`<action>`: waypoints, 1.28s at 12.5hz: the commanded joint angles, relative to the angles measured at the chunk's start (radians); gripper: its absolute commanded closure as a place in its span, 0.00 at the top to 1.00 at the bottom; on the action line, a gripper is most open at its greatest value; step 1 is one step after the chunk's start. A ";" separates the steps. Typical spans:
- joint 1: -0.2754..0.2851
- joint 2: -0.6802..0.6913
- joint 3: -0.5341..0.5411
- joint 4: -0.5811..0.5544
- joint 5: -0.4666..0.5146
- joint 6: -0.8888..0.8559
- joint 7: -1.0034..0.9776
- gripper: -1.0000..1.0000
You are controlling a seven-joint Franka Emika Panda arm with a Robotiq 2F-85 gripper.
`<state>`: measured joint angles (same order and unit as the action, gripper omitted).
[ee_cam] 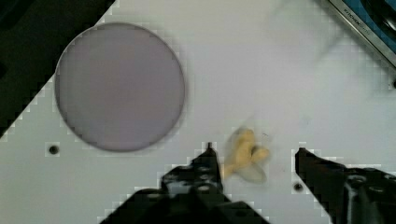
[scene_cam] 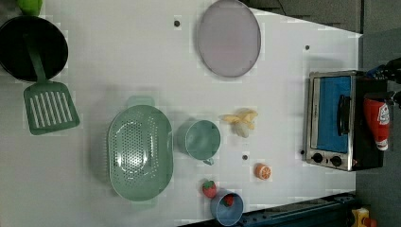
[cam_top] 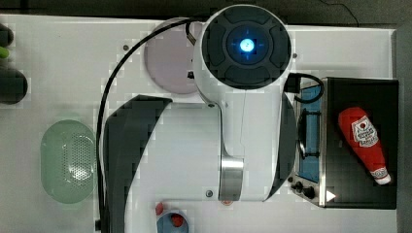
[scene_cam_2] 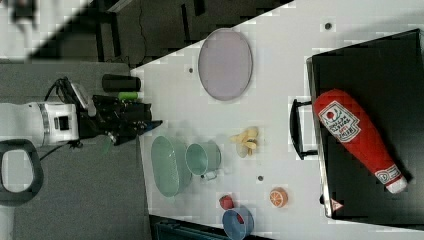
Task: Pick banana from table and place on plate.
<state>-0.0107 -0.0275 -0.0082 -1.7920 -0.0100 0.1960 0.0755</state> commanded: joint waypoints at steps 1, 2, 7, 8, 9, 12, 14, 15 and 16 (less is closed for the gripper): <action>-0.014 -0.383 0.004 -0.170 0.015 -0.209 0.140 0.79; -0.014 -0.383 0.004 -0.170 0.015 -0.209 0.140 0.90; -0.013 -0.332 0.009 -0.192 0.015 -0.146 0.140 1.00; -0.013 -0.302 0.011 -0.210 0.015 -0.108 0.140 1.00; -0.012 -0.268 0.015 -0.230 0.015 -0.068 0.139 1.00; -0.009 -0.153 0.024 -0.288 0.015 0.066 0.130 1.00; -0.007 -0.074 0.031 -0.322 0.015 0.169 0.109 1.00; -0.007 -0.035 0.035 -0.340 0.015 0.222 0.100 1.00; -0.007 0.004 0.040 -0.357 0.015 0.271 0.094 1.00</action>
<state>-0.0129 0.0287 0.0357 -2.1523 0.0315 0.4529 0.1630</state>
